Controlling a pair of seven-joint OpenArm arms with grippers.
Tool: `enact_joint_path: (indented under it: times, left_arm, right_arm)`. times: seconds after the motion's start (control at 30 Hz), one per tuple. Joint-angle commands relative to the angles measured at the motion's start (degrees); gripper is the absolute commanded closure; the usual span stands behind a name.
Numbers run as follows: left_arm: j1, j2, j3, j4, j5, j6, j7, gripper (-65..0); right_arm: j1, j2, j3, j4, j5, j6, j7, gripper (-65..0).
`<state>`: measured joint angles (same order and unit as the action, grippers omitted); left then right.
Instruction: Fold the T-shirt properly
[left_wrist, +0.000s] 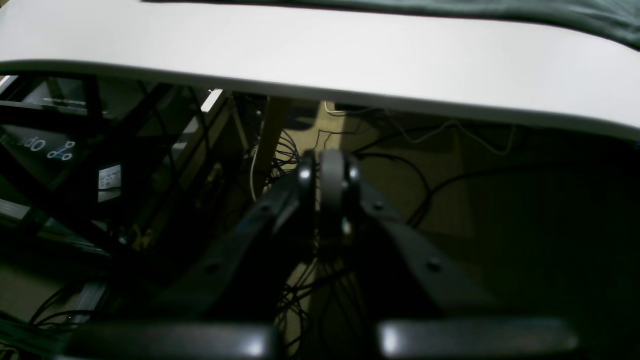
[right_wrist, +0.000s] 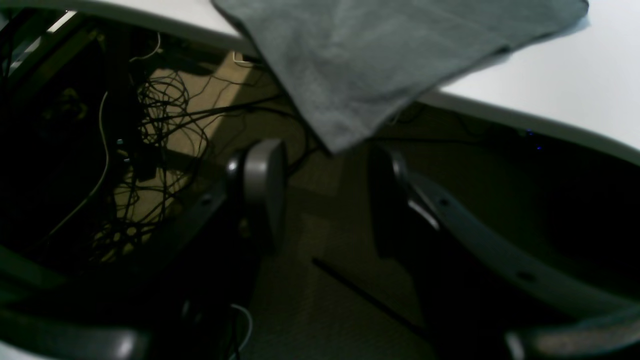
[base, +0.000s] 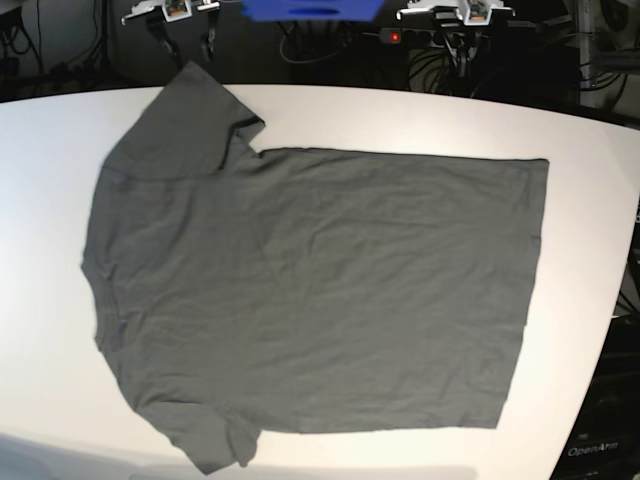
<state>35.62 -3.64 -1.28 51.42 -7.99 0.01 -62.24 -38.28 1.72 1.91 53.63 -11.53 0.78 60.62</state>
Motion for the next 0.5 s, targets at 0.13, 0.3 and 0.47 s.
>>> enact_joint_path:
  times: [0.13,0.3,0.47]
  left_arm:
    - [0.1,-0.1,0.1,0.3,0.0,-0.1,-1.8,-1.1]
    - [0.0,0.0,0.1,0.3,0.0,-0.1,-1.7,-1.1]
    - [-0.1,0.2,0.1,0.3,0.0,-0.1,-1.7,-1.1]
  right_arm:
    - [-0.9,0.0,0.6,0.6,-1.8,-1.6,1.9,-27.0]
    - [-0.4,-0.8,3.7,0.6,-13.8,-12.5,1.3,-27.0]
    - [0.1,-0.8,4.5,0.6,-27.3,-26.8,-1.9,-27.0]
